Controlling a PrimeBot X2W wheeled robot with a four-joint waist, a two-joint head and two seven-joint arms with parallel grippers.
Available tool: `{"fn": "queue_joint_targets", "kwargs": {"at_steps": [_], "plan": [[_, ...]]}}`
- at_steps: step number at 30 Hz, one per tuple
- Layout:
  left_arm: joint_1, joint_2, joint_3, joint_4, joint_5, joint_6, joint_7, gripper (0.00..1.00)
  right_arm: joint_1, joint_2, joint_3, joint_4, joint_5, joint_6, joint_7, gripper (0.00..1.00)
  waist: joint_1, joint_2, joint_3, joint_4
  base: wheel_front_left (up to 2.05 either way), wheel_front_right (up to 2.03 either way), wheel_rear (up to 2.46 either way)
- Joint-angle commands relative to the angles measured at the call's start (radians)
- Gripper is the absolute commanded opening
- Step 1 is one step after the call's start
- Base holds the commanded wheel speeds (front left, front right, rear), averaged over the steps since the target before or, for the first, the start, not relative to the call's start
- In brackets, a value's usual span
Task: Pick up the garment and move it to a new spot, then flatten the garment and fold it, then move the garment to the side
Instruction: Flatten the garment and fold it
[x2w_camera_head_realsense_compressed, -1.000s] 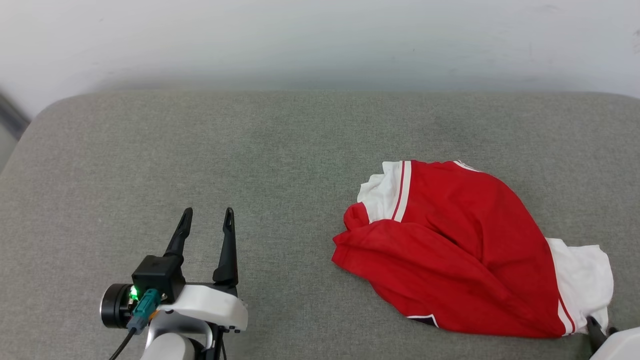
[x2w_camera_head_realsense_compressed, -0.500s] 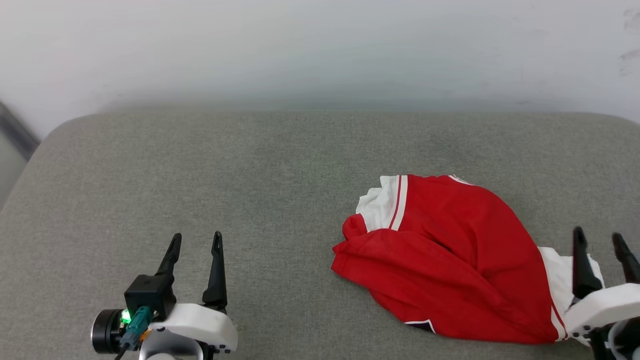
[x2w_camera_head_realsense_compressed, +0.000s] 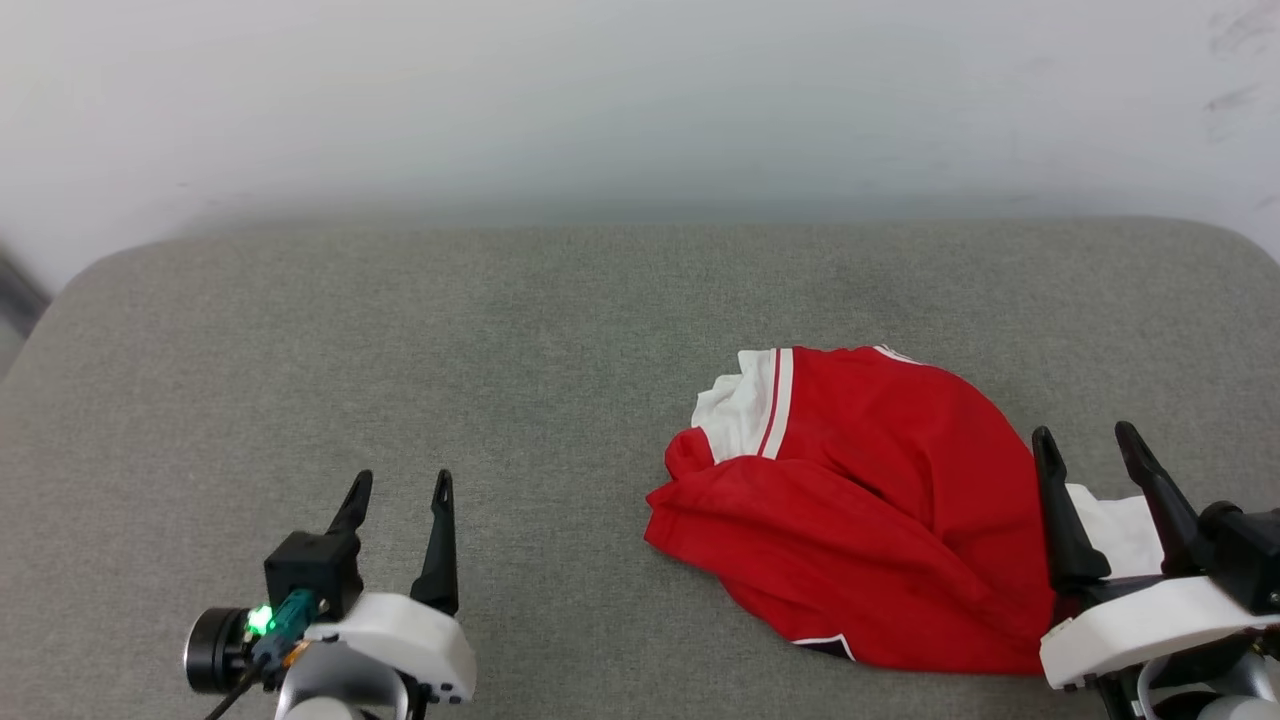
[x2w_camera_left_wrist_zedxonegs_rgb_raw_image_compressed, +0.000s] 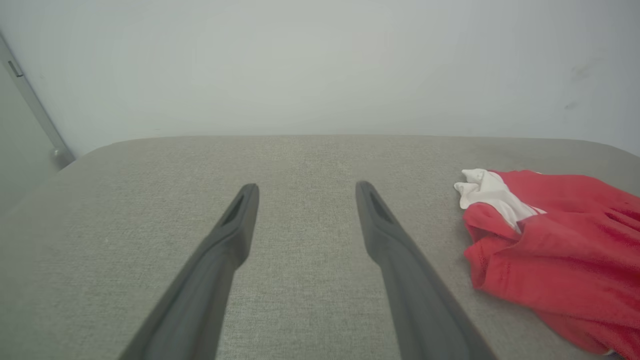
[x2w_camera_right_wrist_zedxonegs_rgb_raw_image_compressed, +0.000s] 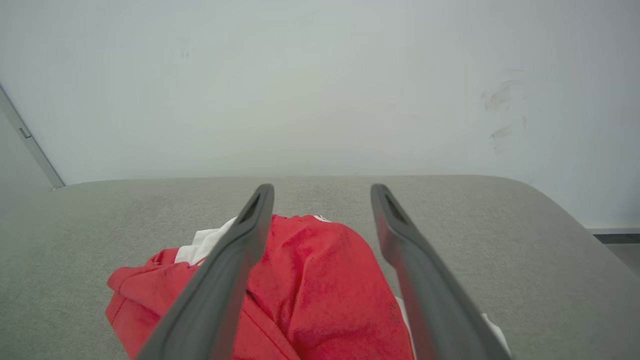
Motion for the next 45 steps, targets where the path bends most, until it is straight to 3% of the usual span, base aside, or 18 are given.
{"fn": "queue_joint_targets", "kwargs": {"at_steps": [1, 9, 16, 21, 27, 28, 30, 35, 40, 45], "plan": [[-0.032, 0.005, -0.008, -0.007, 0.007, -0.006, 0.017, 1.00, 0.007, 0.008, 0.005, -0.016, -0.002, 0.000, 0.004, 1.00, 0.0000, 0.0000, 0.015, -0.010, 0.00, 0.00, 0.00], [-0.284, -0.028, -0.140, 0.018, 0.029, -0.115, 0.236, 1.00, -0.038, 0.015, 0.020, -0.077, -0.007, 0.000, 0.017, 1.00, 0.0000, 0.0000, 0.122, -0.043, 0.00, 0.00, 0.00], [-0.484, -0.059, -0.248, 0.148, 0.016, -0.232, 0.490, 1.00, -0.083, 0.018, 0.040, -0.073, 0.000, 0.000, 0.003, 1.00, 0.0000, 0.0000, 0.205, -0.091, 0.00, 0.00, 0.00], [-0.550, -0.064, -0.293, 0.269, -0.027, -0.298, 0.648, 1.00, -0.104, 0.022, 0.051, -0.051, 0.009, 0.000, -0.011, 1.00, 0.0000, 0.0000, 0.249, -0.127, 0.00, 0.00, 0.00], [-0.560, -0.056, -0.368, 0.397, -0.091, -0.342, 0.857, 1.00, -0.123, 0.026, 0.059, -0.027, 0.011, 0.000, -0.037, 1.00, 0.0000, 0.0000, 0.269, -0.150, 0.00, 0.00, 0.00], [-0.557, -0.058, -0.379, 0.407, -0.106, -0.347, 0.884, 0.78, -0.126, 0.027, 0.059, -0.024, 0.011, 0.000, -0.045, 1.00, 0.0000, 0.0000, 0.269, -0.152, 0.00, 0.00, 0.00], [-0.559, -0.054, -0.402, 0.418, -0.121, -0.354, 0.910, 0.00, -0.131, 0.028, 0.062, -0.019, 0.010, 0.000, -0.052, 1.00, 0.0000, 0.0000, 0.265, -0.155, 0.00, 0.00, 0.00], [-0.573, -0.033, -0.400, 0.383, -0.121, -0.351, 0.829, 0.00, -0.119, 0.030, 0.061, -0.014, 0.002, 0.000, -0.056, 1.00, 0.0000, 0.0000, 0.233, -0.142, 0.00, 0.00, 0.00], [-0.521, -0.001, -0.358, 0.290, -0.102, -0.286, 0.691, 0.00, -0.095, 0.030, 0.063, -0.025, -0.006, 0.000, -0.046, 1.00, 0.0000, 0.0000, 0.179, -0.109, 0.00, 0.00, 0.00], [-0.364, 0.067, -0.318, 0.151, -0.114, -0.206, 0.627, 0.00, -0.070, 0.029, 0.064, -0.039, -0.013, 0.000, -0.027, 1.00, 0.0000, 0.0000, 0.121, -0.070, 0.00, 0.00, 0.00]]}}
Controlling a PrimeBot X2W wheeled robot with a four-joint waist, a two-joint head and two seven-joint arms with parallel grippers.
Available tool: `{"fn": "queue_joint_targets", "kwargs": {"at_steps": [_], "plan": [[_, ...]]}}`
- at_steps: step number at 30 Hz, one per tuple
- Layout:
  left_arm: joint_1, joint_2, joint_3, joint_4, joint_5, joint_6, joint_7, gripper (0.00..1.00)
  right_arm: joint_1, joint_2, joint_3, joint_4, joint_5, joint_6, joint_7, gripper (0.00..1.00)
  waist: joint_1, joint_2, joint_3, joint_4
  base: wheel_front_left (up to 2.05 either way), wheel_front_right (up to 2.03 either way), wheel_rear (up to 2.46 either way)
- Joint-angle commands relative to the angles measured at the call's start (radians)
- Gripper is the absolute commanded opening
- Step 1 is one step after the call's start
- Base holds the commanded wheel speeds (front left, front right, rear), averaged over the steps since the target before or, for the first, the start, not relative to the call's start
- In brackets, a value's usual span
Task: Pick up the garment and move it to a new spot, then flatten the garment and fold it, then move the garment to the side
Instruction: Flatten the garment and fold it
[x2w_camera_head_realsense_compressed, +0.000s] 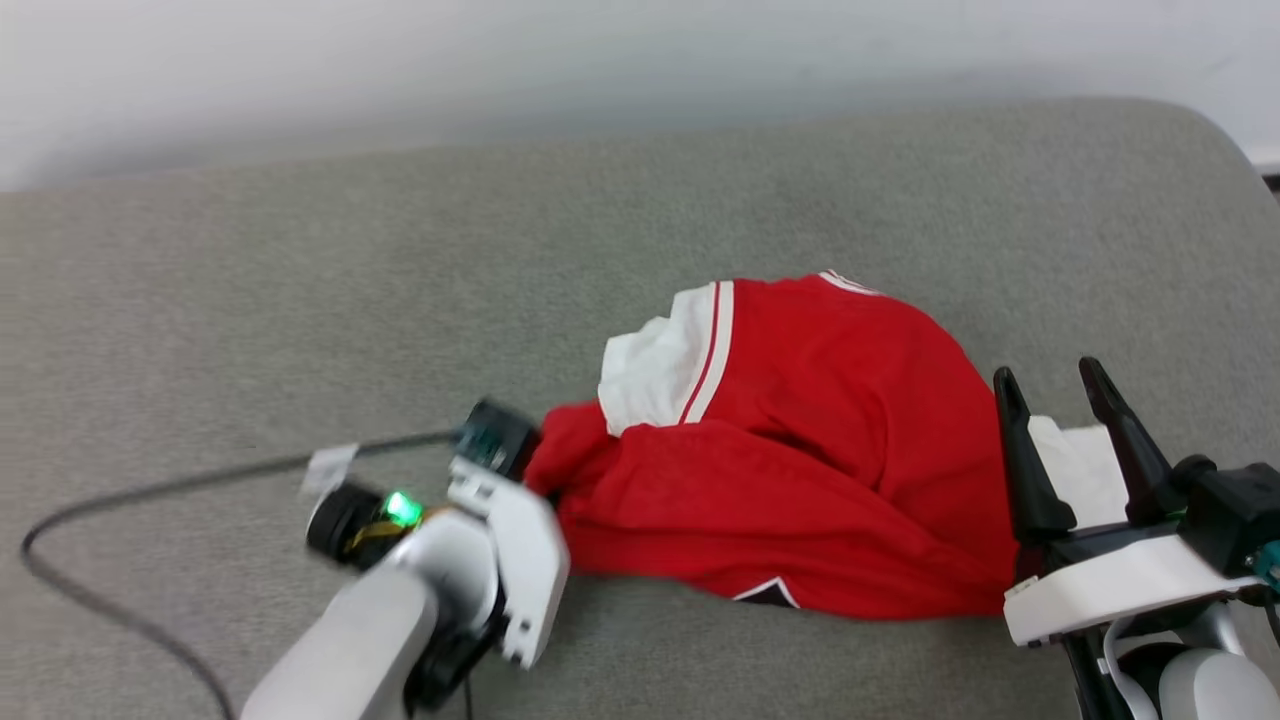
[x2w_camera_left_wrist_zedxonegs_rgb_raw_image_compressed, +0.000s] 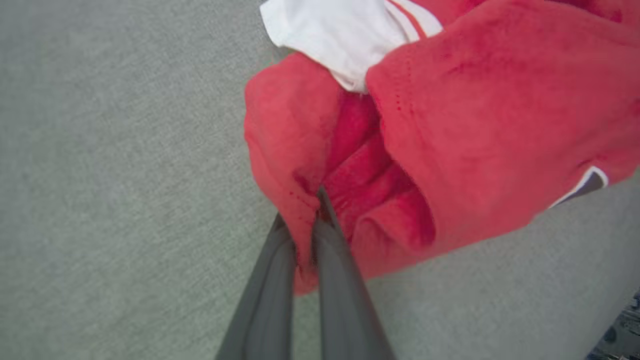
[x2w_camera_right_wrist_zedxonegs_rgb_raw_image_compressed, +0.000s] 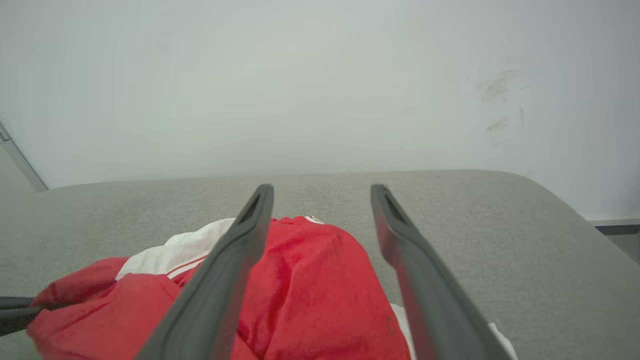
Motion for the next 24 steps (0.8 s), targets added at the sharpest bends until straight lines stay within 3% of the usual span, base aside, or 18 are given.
{"fn": "queue_joint_targets", "kwargs": {"at_steps": [1, 5, 11, 12, 13, 14, 19, 24], "plan": [[0.076, 0.022, 0.015, -0.044, -0.014, 0.031, -0.014, 0.00, 0.018, 0.002, -0.003, -0.008, -0.005, 0.000, 0.008, 1.00, 0.0000, 0.0000, -0.042, 0.033, 0.00, 0.00, 0.00], [0.258, 0.056, 0.045, -0.149, -0.057, 0.110, -0.025, 0.00, 0.040, 0.003, -0.004, -0.024, -0.006, 0.000, 0.023, 1.00, 0.0000, 0.0000, -0.073, 0.058, 0.00, 0.00, 0.00], [0.484, 0.044, 0.063, -0.220, -0.141, 0.189, -0.026, 0.00, 0.073, 0.004, -0.006, -0.047, -0.010, 0.000, 0.045, 1.00, 0.0000, 0.0000, -0.103, 0.082, 0.00, 0.00, 0.00], [0.504, 0.039, 0.060, -0.227, -0.148, 0.195, -0.029, 0.12, 0.079, 0.004, -0.006, -0.049, -0.011, 0.000, 0.047, 1.00, 0.0000, 0.0000, -0.106, 0.084, 0.00, 0.00, 0.00], [0.518, 0.035, 0.060, -0.234, -0.154, 0.200, -0.037, 0.77, 0.081, 0.004, -0.006, -0.052, -0.010, 0.000, 0.051, 1.00, 0.0000, 0.0000, -0.108, 0.085, 0.00, 0.00, 0.00], [0.521, 0.033, 0.063, -0.239, -0.147, 0.207, -0.051, 1.00, 0.083, 0.004, -0.007, -0.057, -0.010, 0.000, 0.051, 1.00, 0.0000, 0.0000, -0.110, 0.086, 0.00, 0.00, 0.00], [0.458, 0.028, 0.098, -0.275, -0.079, 0.232, -0.175, 1.00, 0.094, 0.005, -0.006, -0.070, -0.006, 0.000, 0.061, 1.00, 0.0000, 0.0000, -0.114, 0.082, 0.00, 0.00, 0.00], [0.356, 0.030, 0.116, -0.298, -0.021, 0.219, -0.251, 1.00, 0.088, 0.006, -0.007, -0.075, -0.005, 0.000, 0.067, 1.00, 0.0000, 0.0000, -0.090, 0.065, 0.00, 0.00, 0.00]]}}
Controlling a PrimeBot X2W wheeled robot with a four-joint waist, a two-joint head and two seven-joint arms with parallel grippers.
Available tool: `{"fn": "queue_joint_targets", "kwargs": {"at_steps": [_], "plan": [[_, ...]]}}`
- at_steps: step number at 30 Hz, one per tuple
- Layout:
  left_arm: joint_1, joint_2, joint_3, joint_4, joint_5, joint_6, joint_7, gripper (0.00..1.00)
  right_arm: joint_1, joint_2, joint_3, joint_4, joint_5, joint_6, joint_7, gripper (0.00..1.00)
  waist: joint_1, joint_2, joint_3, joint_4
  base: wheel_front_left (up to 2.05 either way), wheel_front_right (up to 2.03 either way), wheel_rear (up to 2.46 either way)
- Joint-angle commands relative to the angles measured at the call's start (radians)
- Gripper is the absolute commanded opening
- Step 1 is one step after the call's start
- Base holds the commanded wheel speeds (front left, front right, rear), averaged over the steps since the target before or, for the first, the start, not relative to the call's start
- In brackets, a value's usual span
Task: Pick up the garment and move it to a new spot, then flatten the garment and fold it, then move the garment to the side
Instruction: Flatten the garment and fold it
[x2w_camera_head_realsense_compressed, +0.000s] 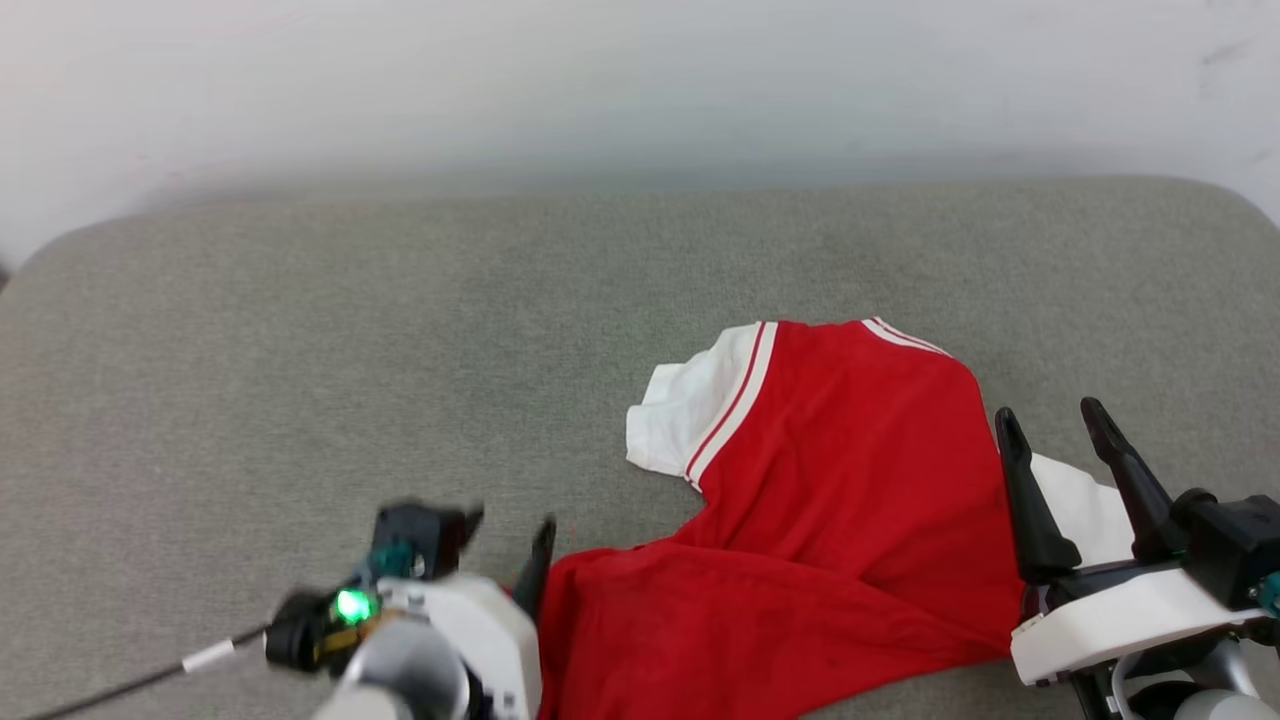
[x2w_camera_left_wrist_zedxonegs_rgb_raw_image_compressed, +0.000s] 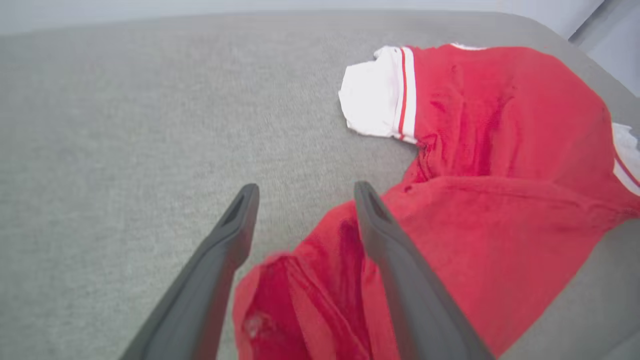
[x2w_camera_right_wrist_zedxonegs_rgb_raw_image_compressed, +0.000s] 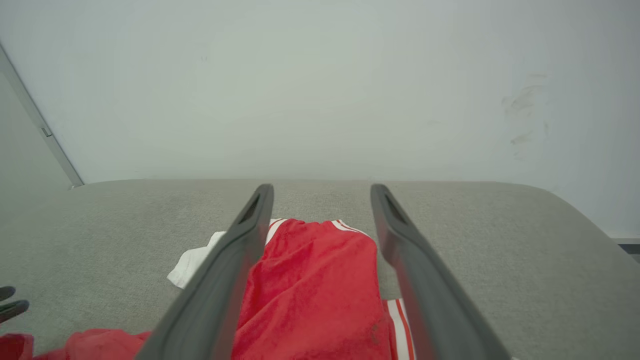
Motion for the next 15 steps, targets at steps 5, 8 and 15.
{"fn": "queue_joint_targets", "kwargs": {"at_steps": [5, 8, 15], "plan": [[-0.198, -0.017, 0.004, 0.023, 0.058, -0.031, -0.025, 1.00, -0.039, 0.004, -0.003, -0.012, -0.002, 0.000, -0.002, 1.00, 0.0000, 0.0000, 0.089, -0.044, 0.00, 0.00, 0.00], [-0.404, -0.050, -0.030, 0.118, 0.079, -0.102, 0.023, 1.00, -0.076, 0.003, -0.008, -0.004, -0.001, 0.000, -0.011, 1.00, 0.0000, 0.0000, 0.174, -0.093, 0.00, 0.00, 0.00], [-0.613, -0.081, -0.105, 0.335, 0.045, -0.248, 0.200, 1.00, -0.109, 0.004, -0.018, 0.024, 0.014, 0.000, -0.033, 1.00, 0.0000, 0.0000, 0.241, -0.146, 0.00, 0.00, 0.00]]}}
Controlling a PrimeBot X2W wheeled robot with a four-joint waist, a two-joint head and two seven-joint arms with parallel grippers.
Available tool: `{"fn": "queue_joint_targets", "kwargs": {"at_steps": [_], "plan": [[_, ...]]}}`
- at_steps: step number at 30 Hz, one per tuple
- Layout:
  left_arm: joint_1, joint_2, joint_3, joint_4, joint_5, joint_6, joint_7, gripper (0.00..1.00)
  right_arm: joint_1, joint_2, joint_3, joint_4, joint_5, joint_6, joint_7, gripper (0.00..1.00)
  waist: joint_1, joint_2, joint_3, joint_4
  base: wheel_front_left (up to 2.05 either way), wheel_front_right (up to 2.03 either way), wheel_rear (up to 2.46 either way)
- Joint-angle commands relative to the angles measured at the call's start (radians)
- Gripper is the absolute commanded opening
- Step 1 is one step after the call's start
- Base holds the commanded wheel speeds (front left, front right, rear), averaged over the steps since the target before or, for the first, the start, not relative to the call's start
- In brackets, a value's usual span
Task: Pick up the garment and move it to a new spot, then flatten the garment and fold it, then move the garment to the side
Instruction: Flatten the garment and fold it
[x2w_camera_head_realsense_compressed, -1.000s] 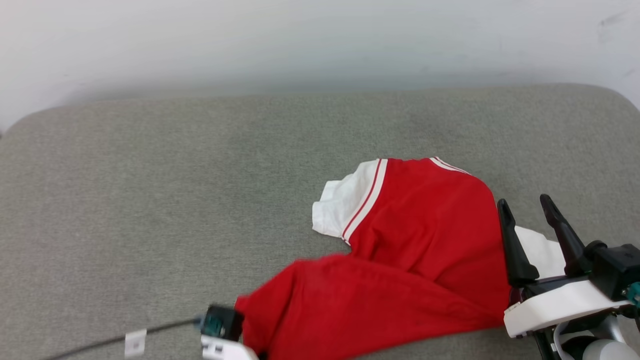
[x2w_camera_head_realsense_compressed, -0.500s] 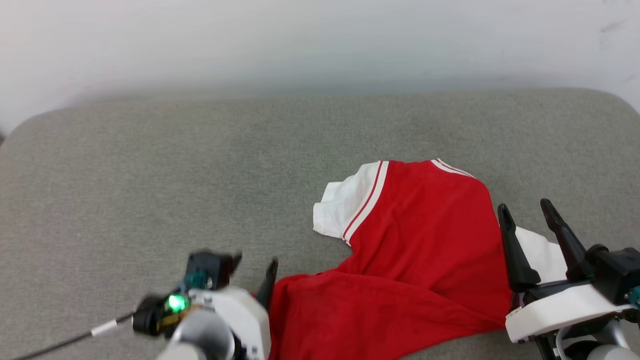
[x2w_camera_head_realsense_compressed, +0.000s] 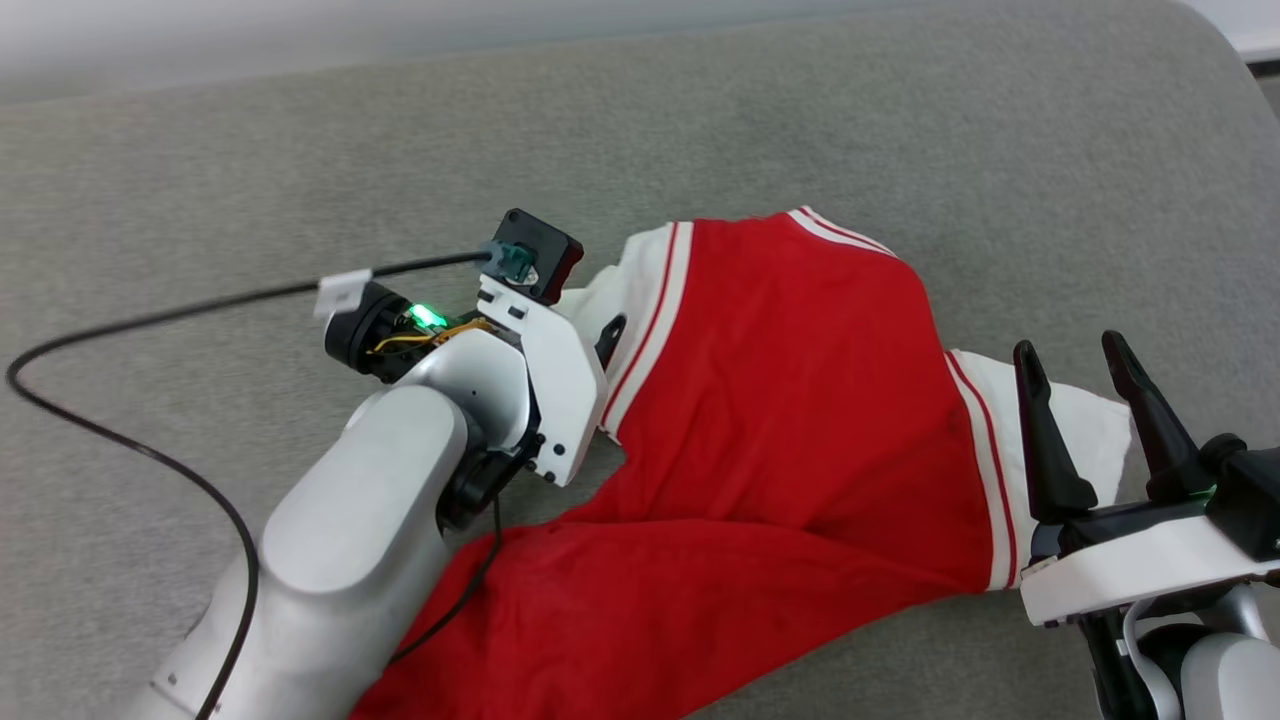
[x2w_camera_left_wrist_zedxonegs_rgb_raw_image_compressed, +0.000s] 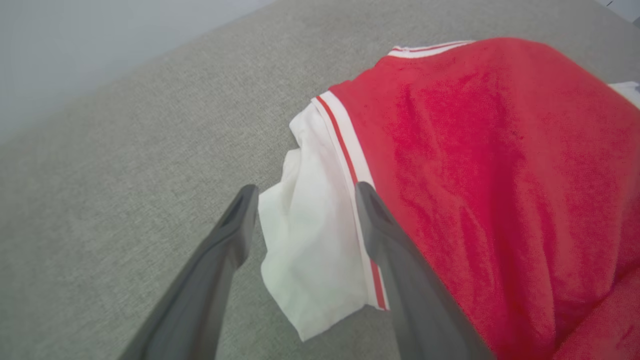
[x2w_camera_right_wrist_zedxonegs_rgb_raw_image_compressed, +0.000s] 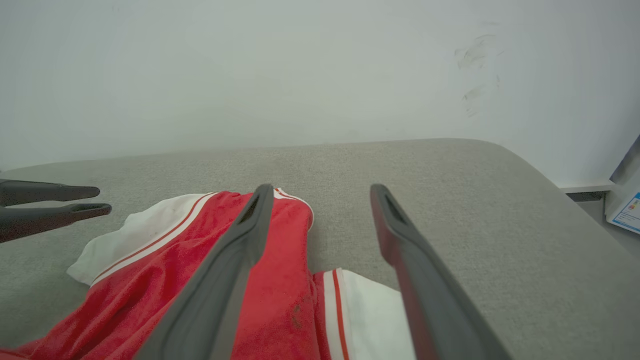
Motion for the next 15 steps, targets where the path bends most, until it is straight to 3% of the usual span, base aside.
{"fn": "queue_joint_targets", "kwargs": {"at_steps": [1, 10, 11, 12, 13, 15], "plan": [[-0.023, -0.003, -0.008, 0.038, -0.008, -0.017, 0.032, 1.00, -0.014, 0.004, 0.000, 0.009, 0.007, 0.000, -0.006, 1.00, -0.0001, 0.0000, 0.027, -0.030, 0.00, 0.00, 0.00], [-0.063, -0.006, -0.102, 0.287, -0.056, -0.083, 0.301, 0.97, -0.018, 0.006, -0.005, 0.047, 0.022, 0.000, -0.024, 1.00, -0.0001, 0.0000, 0.026, -0.050, 0.00, 0.00, 0.00], [-0.065, -0.008, -0.107, 0.299, -0.060, -0.085, 0.310, 0.48, -0.018, 0.007, -0.004, 0.050, 0.024, 0.000, -0.023, 1.00, -0.0001, 0.0000, 0.024, -0.050, 0.00, 0.00, 0.00], [-0.068, -0.009, -0.110, 0.307, -0.061, -0.088, 0.304, 0.15, -0.019, 0.007, -0.003, 0.053, 0.027, 0.000, -0.023, 1.00, -0.0001, 0.0000, 0.022, -0.050, 0.00, 0.00, 0.00], [-0.068, -0.011, -0.113, 0.312, -0.062, -0.090, 0.294, 0.00, -0.019, 0.007, -0.004, 0.056, 0.029, 0.000, -0.024, 1.00, -0.0001, 0.0000, 0.018, -0.047, 0.00, 0.00, 0.00], [-0.071, -0.013, -0.108, 0.305, -0.051, -0.084, 0.242, 0.00, -0.015, 0.007, -0.009, 0.059, 0.031, 0.000, -0.024, 1.00, -0.0001, 0.0000, 0.008, -0.040, 0.00, 0.00, 0.00]]}}
